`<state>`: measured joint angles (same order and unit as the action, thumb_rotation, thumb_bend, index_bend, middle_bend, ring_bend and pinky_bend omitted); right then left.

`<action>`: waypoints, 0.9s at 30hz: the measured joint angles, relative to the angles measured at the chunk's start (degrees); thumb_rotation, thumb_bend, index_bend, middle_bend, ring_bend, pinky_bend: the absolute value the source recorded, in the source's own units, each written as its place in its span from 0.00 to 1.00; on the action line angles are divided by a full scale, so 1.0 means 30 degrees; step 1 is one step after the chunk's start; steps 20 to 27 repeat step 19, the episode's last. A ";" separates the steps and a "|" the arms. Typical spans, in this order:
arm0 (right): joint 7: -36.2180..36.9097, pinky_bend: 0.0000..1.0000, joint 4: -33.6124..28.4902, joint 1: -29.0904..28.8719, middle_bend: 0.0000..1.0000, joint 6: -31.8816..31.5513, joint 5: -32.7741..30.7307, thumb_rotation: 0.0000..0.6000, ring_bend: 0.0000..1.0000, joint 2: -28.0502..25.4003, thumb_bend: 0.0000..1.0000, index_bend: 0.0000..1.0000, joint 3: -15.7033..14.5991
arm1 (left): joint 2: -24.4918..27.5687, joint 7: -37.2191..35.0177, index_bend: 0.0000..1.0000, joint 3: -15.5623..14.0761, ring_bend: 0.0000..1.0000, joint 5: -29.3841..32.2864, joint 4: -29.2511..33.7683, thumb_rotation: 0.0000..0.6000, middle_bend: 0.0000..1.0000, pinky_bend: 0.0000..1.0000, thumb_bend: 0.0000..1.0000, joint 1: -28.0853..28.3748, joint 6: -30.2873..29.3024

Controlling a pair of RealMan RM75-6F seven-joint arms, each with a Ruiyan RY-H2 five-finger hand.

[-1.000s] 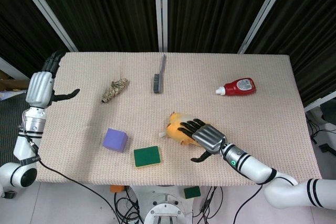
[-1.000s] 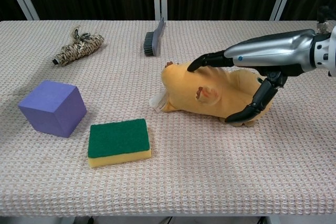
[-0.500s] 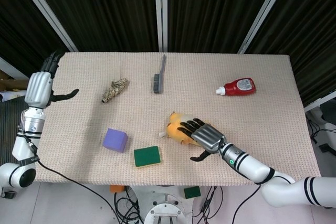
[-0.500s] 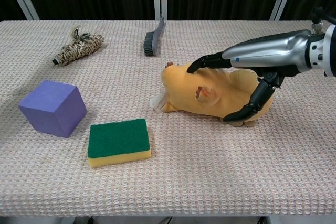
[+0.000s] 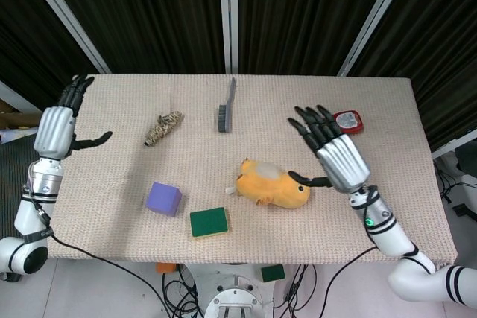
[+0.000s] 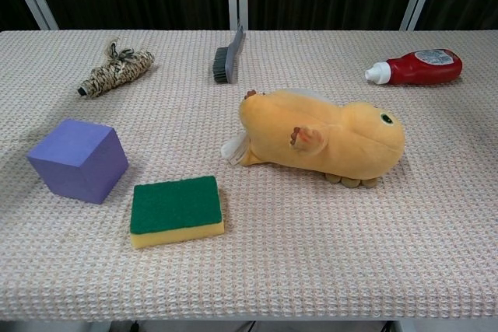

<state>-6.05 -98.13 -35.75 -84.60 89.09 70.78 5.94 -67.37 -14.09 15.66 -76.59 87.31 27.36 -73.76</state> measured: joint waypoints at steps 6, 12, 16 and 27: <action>0.1635 0.00 0.2701 0.4222 0.00 -0.3568 0.0029 0.68 0.00 -0.0165 0.25 0.00 -0.0320 | 0.0423 0.1627 0.03 -0.1480 0.04 -0.1141 0.0845 1.00 0.01 0.21 0.13 -0.0879 -0.0528; 0.1439 0.00 0.3729 0.8186 0.00 -0.4291 -0.1472 0.68 0.00 -0.1107 0.27 0.00 -0.2230 | 0.0397 0.6700 0.04 -0.4017 0.03 -0.1806 0.1580 1.00 0.01 0.20 0.13 -0.3525 -0.2411; 0.1409 0.00 0.4823 1.0088 0.00 -0.4232 -0.2160 0.68 0.00 -0.1264 0.28 0.00 -0.3426 | -0.0521 0.8395 0.04 -0.5459 0.03 -0.2031 0.0937 1.00 0.01 0.20 0.12 -0.6169 -0.4541; 0.1250 0.00 0.5678 1.0659 0.00 -0.3944 -0.2294 0.68 0.00 -0.0980 0.28 0.00 -0.3733 | -0.1469 0.7864 0.04 -0.6106 0.03 -0.2257 -0.0241 1.00 0.02 0.20 0.12 -0.7677 -0.5838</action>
